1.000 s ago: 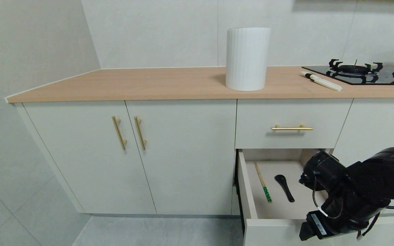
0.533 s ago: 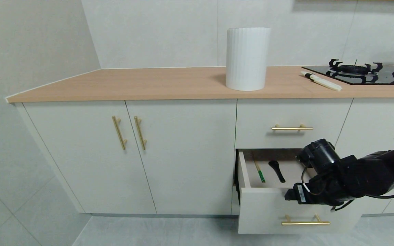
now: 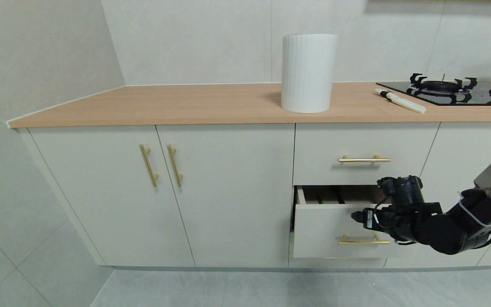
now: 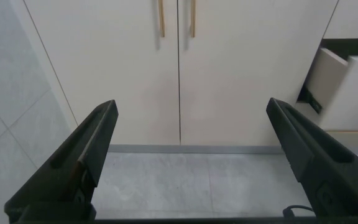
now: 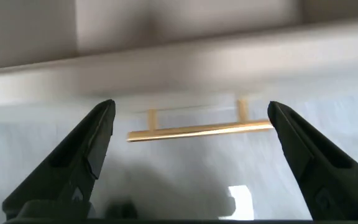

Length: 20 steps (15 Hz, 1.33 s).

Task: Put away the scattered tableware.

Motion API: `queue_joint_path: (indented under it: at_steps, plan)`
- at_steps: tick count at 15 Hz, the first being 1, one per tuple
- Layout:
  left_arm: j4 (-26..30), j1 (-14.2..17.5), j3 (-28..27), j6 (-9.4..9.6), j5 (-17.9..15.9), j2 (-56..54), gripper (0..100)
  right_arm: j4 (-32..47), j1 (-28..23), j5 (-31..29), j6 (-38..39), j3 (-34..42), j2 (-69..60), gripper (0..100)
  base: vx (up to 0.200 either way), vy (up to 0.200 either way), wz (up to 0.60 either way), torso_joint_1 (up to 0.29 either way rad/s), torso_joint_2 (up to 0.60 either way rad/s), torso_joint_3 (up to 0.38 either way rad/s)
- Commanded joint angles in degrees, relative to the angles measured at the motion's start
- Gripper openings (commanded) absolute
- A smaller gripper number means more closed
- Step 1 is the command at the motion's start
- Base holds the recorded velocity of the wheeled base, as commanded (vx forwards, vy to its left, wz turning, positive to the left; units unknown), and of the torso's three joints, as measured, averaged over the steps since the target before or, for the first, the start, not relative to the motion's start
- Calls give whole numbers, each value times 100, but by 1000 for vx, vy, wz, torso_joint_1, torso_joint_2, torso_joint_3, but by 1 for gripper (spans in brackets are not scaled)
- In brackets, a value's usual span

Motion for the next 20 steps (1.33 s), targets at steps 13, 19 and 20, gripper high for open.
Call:
queue_joint_path:
  at_steps: [13, 19, 20]
  plan:
    - [0, 0, 0, -4, 2, 9, 100, -2956, -92, -5, -160, -510, 2046, 100, 0, 0, 0, 0, 0, 0]
    - [0, 0, 0, -4, 2, 9, 100, -3053, -206, -427, 403, -1547, 2609, 100, 0, 0, 0, 0, 0, 0]
    - [0, 0, 0, -4, 2, 9, 100, -3053, -259, -542, 403, -1758, 2741, 100, 0, 0, 0, 0, 0, 0]
